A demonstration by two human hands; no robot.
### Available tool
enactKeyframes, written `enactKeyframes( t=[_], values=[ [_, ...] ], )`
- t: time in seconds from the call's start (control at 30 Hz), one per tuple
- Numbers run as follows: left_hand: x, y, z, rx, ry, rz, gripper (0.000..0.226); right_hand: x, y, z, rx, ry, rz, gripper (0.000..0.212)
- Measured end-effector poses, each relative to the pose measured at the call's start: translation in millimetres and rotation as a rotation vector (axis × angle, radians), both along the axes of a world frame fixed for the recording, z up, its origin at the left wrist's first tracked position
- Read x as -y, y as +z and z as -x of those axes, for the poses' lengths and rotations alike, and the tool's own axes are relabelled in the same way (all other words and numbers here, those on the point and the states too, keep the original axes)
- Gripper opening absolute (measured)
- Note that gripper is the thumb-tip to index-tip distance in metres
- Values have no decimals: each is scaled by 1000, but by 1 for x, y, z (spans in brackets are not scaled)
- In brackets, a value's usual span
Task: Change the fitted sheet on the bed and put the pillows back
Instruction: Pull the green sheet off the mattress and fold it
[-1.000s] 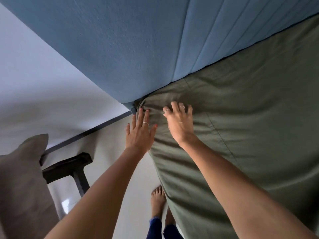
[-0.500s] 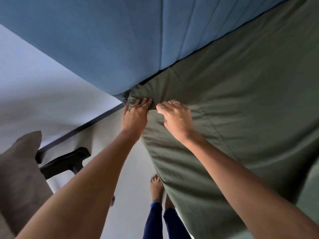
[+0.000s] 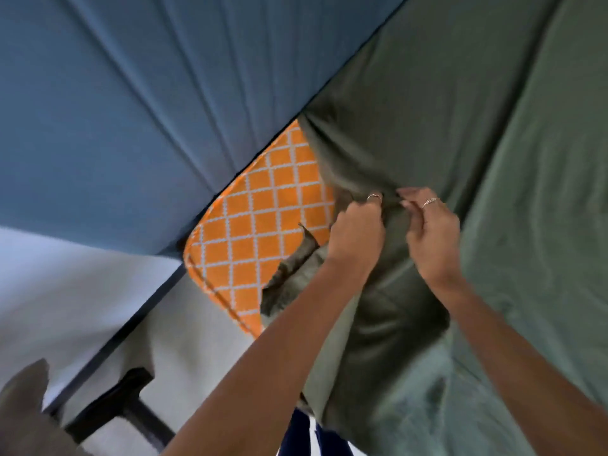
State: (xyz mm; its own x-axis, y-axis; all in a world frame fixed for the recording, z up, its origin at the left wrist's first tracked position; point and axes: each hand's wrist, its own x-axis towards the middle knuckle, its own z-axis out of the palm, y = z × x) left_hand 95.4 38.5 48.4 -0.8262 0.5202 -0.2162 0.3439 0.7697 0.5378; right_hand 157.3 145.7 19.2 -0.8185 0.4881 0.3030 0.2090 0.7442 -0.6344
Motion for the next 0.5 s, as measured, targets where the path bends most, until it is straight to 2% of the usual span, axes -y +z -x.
enactKeyframes(
  t=[0.17,0.27,0.4,0.5],
  values=[
    [-77,51,-27,-117,-199,-87,31,-70,50,-37,-106,-245,-47,25],
    [-119,76,-34,-131,-268,-144,35,-108,74,-39,-192,-399,0,19],
    [-153,73,-37,-43,-267,-180,45,-148,86,-55,-73,-534,58,27],
    [-150,48,-49,40,-301,-78,56,-160,80,-101,27,-561,71,37]
  ],
)
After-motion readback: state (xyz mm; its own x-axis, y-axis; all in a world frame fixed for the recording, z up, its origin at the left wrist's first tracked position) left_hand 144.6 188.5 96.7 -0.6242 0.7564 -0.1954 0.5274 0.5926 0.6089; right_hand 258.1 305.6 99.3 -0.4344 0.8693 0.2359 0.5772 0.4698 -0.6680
